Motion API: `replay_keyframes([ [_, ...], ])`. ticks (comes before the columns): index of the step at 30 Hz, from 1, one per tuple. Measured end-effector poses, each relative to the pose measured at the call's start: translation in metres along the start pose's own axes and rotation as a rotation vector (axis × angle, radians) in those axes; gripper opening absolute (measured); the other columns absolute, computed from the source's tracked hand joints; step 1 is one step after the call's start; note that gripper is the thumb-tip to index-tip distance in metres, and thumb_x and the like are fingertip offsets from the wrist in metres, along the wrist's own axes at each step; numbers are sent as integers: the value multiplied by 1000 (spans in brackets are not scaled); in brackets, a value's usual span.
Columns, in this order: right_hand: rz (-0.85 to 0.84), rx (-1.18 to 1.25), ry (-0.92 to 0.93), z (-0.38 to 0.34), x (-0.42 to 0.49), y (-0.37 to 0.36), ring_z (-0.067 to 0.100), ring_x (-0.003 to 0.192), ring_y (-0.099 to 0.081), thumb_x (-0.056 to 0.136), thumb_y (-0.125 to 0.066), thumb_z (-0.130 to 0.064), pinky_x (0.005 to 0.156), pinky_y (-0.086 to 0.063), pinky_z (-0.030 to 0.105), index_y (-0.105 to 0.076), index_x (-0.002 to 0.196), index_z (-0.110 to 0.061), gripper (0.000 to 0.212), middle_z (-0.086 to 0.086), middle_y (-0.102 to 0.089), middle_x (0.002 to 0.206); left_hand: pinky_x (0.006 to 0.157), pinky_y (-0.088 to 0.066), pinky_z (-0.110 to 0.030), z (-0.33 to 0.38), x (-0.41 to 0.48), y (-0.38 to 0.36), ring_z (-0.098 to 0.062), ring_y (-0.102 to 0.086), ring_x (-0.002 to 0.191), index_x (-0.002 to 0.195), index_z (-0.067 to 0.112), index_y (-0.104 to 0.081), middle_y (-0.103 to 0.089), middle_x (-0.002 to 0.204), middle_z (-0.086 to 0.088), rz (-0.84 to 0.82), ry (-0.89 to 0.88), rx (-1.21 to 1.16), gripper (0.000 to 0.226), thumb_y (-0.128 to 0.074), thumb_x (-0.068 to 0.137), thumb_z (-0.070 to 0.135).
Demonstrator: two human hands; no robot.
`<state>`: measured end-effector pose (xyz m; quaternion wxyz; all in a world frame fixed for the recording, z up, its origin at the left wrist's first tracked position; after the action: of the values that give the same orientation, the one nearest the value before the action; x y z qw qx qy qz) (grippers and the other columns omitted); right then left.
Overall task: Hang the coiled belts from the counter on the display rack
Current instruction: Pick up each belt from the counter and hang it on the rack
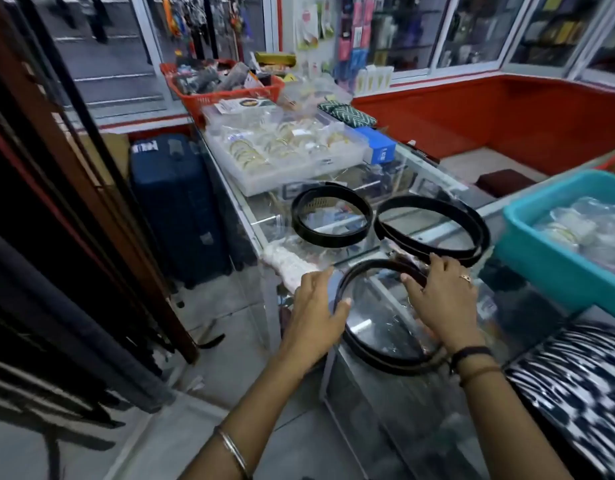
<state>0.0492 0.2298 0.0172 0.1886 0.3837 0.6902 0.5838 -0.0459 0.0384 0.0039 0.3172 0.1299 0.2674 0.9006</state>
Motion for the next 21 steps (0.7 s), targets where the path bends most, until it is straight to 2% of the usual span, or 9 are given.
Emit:
replay_keyframes([
  [2,-103,-29,-36,5,6,-8,42,118,-49,88,-57,-39,99,-41,53,-46,123,-2,52,24,-51,128,106,-39,-39,-3,7,-6,-25,-43,127,142,17,-33,-39,138,-6,-30,55,59,55,-53,93,31],
  [4,-135,-61,-20,6,14,-11,42,114,-53,87,-59,-33,95,-42,51,-49,116,-2,44,23,-55,122,102,-40,-39,-6,13,-11,-28,-45,123,137,13,-39,-44,133,-10,-72,118,127,49,-53,93,28],
  [7,-129,-86,-1,3,24,-11,41,111,-54,86,-63,-31,91,-44,47,-54,110,-2,39,21,-58,118,97,-43,-44,-4,19,-17,-32,-49,116,125,8,-50,-48,125,-12,-94,151,196,36,-52,91,19],
  [10,-143,-35,-3,2,30,-12,39,99,-60,85,-64,-27,78,-48,43,-60,99,-2,29,21,-64,106,89,-46,-47,-1,23,-15,-35,-52,107,110,4,-54,-50,115,-14,-85,147,252,24,-49,87,11],
  [12,-126,21,0,0,29,-11,38,92,-61,84,-64,-25,71,-46,40,-61,93,-4,23,19,-66,99,85,-47,-46,-4,24,-9,-35,-53,104,108,5,-54,-50,114,-14,-63,151,266,23,-49,86,10],
  [15,-77,95,49,-11,24,-1,34,88,-60,85,-63,-25,64,-38,34,-61,93,-6,21,15,-64,97,79,-47,-42,-12,23,10,-34,-55,100,109,9,-54,-52,112,-11,13,153,282,24,-48,86,8],
  [19,-68,337,138,-46,8,13,27,93,-59,87,-64,-30,72,-46,37,-58,102,-10,25,9,-62,102,75,-46,-38,-19,11,50,-26,-55,95,107,13,-53,-51,106,-3,182,125,231,25,-51,84,4],
  [21,-48,460,204,-70,-2,18,24,87,-54,87,-64,-28,68,-45,35,-53,99,-11,24,8,-56,98,72,-41,-34,-22,1,73,-23,-55,93,108,15,-52,-46,103,4,258,117,214,26,-50,85,3],
])
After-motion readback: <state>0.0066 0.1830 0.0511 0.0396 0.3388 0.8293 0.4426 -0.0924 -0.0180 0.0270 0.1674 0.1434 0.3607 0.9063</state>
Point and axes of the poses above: each hand's wrist, its own x-axis towards the middle knuckle, its own y-axis out of the back of the hand, z = x × y, the point moved 6 cm from there along x, towards the middle knuckle
